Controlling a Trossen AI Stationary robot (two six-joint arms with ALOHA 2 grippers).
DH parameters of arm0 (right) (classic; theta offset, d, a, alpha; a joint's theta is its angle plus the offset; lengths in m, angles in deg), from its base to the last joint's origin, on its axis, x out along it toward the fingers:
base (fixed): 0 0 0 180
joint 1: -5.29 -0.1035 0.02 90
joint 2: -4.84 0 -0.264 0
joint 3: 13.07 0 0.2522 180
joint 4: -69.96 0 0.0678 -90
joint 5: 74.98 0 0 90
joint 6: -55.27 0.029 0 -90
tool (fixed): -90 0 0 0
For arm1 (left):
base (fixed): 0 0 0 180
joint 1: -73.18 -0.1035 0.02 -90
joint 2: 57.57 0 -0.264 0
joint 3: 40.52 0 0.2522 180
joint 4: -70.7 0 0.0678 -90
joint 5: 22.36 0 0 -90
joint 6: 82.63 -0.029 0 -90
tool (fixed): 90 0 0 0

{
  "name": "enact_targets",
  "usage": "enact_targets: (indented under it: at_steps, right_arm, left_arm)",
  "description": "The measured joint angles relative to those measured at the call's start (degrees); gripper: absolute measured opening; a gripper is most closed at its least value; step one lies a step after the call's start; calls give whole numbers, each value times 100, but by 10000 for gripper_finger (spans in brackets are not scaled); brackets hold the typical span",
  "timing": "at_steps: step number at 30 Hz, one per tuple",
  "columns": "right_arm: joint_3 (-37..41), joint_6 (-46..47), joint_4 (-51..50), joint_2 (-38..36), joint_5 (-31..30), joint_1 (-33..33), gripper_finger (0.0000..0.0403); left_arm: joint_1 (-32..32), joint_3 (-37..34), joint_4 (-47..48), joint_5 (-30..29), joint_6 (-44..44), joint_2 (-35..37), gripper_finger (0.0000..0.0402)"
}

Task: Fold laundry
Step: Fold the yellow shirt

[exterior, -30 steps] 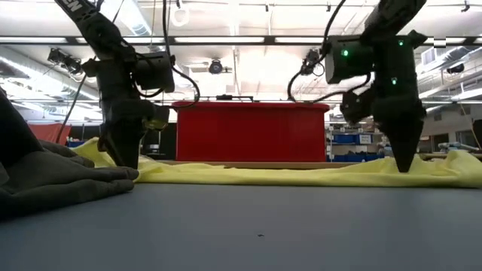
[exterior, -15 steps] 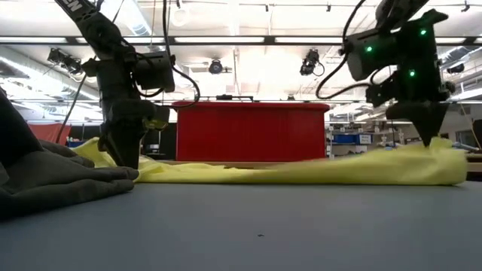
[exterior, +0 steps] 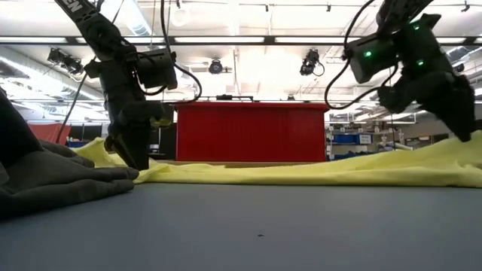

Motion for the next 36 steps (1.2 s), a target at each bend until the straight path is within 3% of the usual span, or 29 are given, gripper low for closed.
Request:
enact_targets:
  at_steps: [4,11,15,19,23,27,31,36]
  right_arm:
    - [-21,626,-569,-120,-989,-79,187]
    - [-196,587,-318,-581,-1232,-428,198]
    - [-195,-293,391,-778,-903,-728,198]
    - [-165,-1777,1323,-893,-859,-1171,197]
    - [128,-3008,2375,-878,-226,-1501,194]
    - [499,-2864,2656,-839,-387,-1779,174]
    - [615,-2821,2500,-840,-404,-2053,147]
    - [601,-3095,2116,-843,-273,-2337,141]
  left_arm:
    - [0,2,38,-47,0,2,116]
    - [0,79,233,-49,30,4,116]
    - [0,557,692,-53,-305,4,116]
    - [140,1197,686,96,-1171,4,116]
    - [632,1392,-711,804,-1924,-80,116]
    - [1265,1386,-2490,849,-2560,-661,116]
    - [1696,1519,-4434,485,-2553,-1645,118]
    - [1901,2389,-4971,83,-2345,-2943,139]
